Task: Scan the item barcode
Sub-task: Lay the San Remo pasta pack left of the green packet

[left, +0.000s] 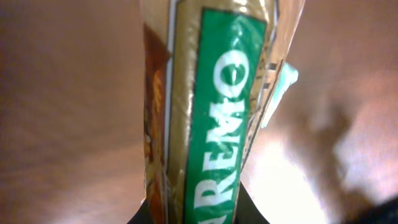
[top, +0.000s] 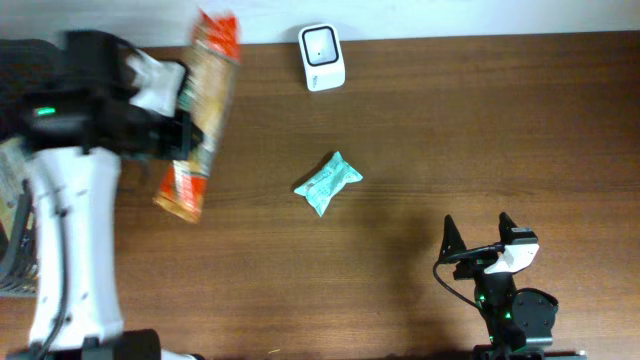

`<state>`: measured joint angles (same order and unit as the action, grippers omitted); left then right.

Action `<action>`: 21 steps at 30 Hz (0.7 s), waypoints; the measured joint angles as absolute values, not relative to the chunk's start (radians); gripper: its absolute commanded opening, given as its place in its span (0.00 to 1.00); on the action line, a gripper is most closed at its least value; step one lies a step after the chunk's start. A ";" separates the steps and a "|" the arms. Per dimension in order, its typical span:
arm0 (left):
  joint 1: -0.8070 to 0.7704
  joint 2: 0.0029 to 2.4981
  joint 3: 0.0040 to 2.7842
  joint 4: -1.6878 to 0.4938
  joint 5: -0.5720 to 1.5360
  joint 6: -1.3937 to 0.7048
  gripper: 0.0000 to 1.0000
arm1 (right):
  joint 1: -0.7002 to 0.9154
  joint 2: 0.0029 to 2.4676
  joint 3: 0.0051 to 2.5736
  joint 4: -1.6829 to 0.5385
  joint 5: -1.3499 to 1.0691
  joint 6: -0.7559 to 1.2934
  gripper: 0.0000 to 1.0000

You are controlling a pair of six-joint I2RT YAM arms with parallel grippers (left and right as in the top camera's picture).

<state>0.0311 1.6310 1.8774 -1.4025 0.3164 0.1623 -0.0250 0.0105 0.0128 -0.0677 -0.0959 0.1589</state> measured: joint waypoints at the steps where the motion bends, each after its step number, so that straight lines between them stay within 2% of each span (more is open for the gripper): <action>1: -0.004 1.645 1.785 -1.367 0.311 0.134 0.00 | -0.025 0.010 0.013 -0.068 -0.096 0.159 0.99; 5: -0.072 1.660 1.499 -1.159 0.289 0.021 0.00 | -0.025 0.010 0.013 -0.068 -0.096 0.159 0.99; 10: -0.166 1.669 1.143 -0.773 0.238 -0.111 0.00 | -0.025 0.010 0.013 -0.068 -0.096 0.159 0.99; 13: -0.170 1.670 1.040 -0.590 0.226 -0.152 0.00 | -0.025 0.011 0.013 -0.068 -0.096 0.159 0.99; 16: -0.170 1.671 1.009 -0.536 0.208 -0.230 0.02 | -0.025 0.011 0.013 -0.068 -0.096 0.159 0.99; 18: -0.170 1.674 1.008 -0.533 0.210 -0.259 0.12 | -0.025 0.011 0.013 -0.068 -0.096 0.159 0.99; 19: -0.170 1.676 1.008 -0.533 0.219 -0.271 0.23 | -0.025 0.011 0.013 -0.068 -0.096 0.159 0.99; 20: -0.170 1.677 1.008 -0.533 0.233 -0.279 0.41 | -0.025 0.011 0.013 -0.068 -0.096 0.160 0.99; 21: -0.170 1.677 1.008 -0.531 0.252 -0.287 0.69 | -0.025 0.011 0.013 -0.068 -0.096 0.159 0.99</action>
